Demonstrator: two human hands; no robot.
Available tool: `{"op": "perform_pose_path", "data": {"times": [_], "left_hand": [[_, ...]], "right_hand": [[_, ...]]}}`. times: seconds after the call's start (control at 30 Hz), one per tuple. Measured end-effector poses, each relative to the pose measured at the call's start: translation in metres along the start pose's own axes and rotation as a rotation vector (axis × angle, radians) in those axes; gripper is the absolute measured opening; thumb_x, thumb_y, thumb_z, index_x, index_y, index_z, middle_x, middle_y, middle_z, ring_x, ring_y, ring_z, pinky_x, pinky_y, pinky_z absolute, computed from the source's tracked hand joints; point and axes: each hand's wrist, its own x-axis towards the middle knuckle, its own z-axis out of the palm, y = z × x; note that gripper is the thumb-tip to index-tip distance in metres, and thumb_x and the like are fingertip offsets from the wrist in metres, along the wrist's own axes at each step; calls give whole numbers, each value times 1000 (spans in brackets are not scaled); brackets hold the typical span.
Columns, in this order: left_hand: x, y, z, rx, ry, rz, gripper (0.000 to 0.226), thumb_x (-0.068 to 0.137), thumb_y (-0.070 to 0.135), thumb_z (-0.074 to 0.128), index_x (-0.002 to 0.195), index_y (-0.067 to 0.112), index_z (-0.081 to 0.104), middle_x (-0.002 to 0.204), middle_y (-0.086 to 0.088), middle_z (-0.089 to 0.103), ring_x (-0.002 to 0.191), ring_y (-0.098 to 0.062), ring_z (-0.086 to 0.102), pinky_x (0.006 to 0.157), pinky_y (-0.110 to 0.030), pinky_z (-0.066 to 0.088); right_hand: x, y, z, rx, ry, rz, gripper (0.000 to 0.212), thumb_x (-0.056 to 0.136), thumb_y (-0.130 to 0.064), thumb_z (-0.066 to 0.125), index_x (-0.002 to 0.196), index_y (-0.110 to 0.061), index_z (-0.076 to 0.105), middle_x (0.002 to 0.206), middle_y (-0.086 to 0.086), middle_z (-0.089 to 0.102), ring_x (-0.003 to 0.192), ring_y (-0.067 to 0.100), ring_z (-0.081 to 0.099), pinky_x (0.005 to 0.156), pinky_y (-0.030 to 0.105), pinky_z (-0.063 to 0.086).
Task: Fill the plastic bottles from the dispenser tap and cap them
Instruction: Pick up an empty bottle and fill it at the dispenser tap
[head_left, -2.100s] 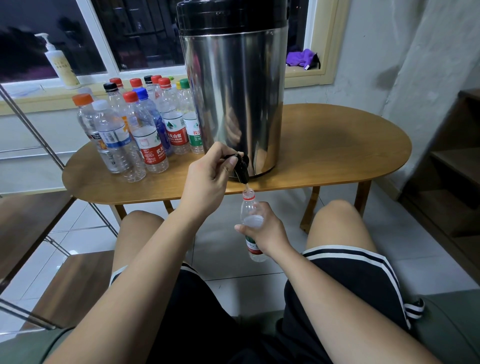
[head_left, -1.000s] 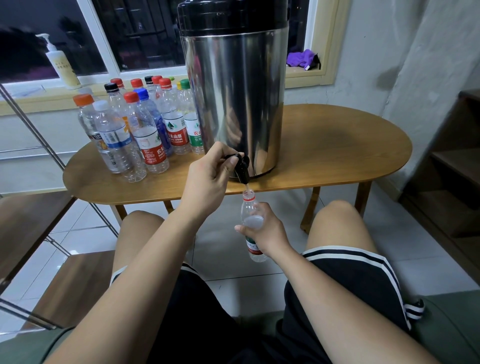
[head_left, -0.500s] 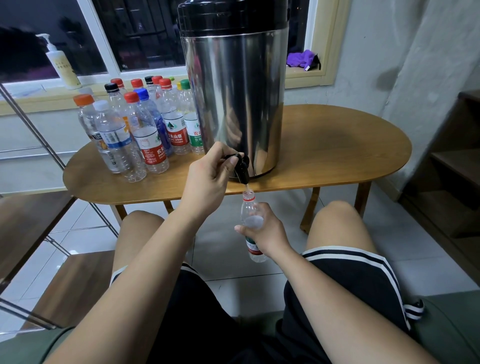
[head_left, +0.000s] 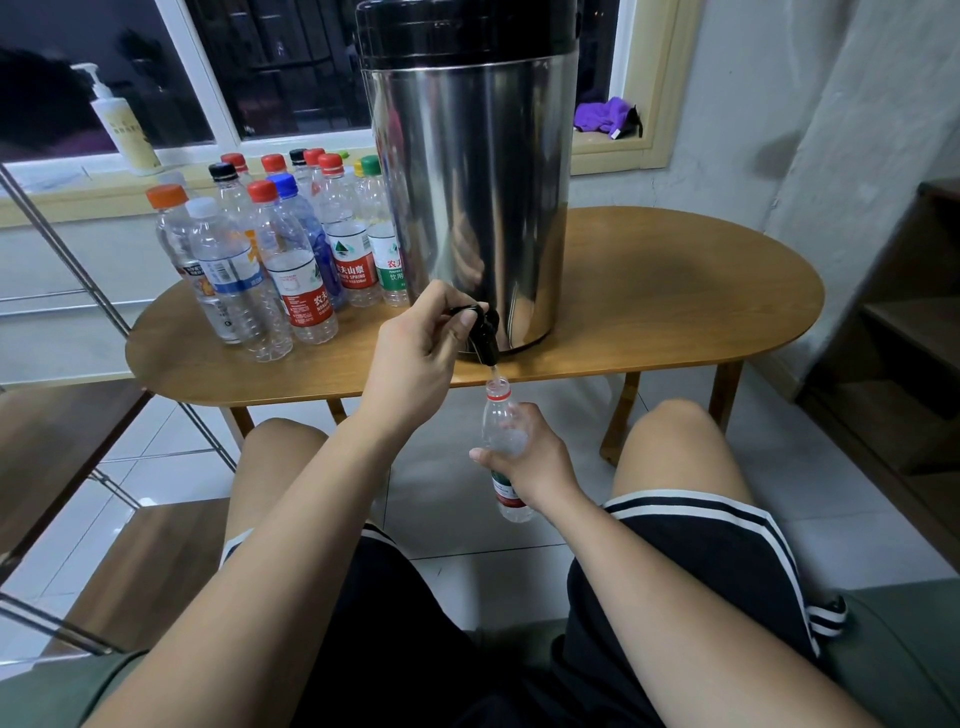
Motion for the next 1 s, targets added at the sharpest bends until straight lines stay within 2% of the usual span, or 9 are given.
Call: {"op": "perform_pose_path", "data": {"times": [0.4,0.67,0.83,1.0], "left_hand": [[-1,1,0,-3,-7,-9,6,112,29,61,110,24,61,113,5,78,103,-21,74,82,-51,61],[0,1,-1,9,-3,2,8,112,29,60,110,21,61,114,6,79,101,-21,73,79,-49,61],[0,2,-1,7,-9,-1,8,112,30,60,109,23,61,111,3,78,96,-24,71,77,-51,60],[1,1,-1,9,-11,-5,10,113,32,59,110,23,62,110,2,78,94,-25,70,77,-52,59]], "right_hand": [[1,-3,-1,-19,-20,14,71,79,-50,92,135,-35,51,129,-14,63,116,17,62,95,35,53],[4,-1,1,-33,5,12,69,76,-54,93,128,-37,51,125,-12,66,115,19,64,94,37,56],[2,-2,-1,0,3,4,67,77,-52,93,128,-40,50,125,-14,63,116,17,62,92,34,53],[1,-5,-2,-13,-2,3,68,79,-51,93,131,-37,51,125,-13,62,117,19,62,96,37,56]]}}
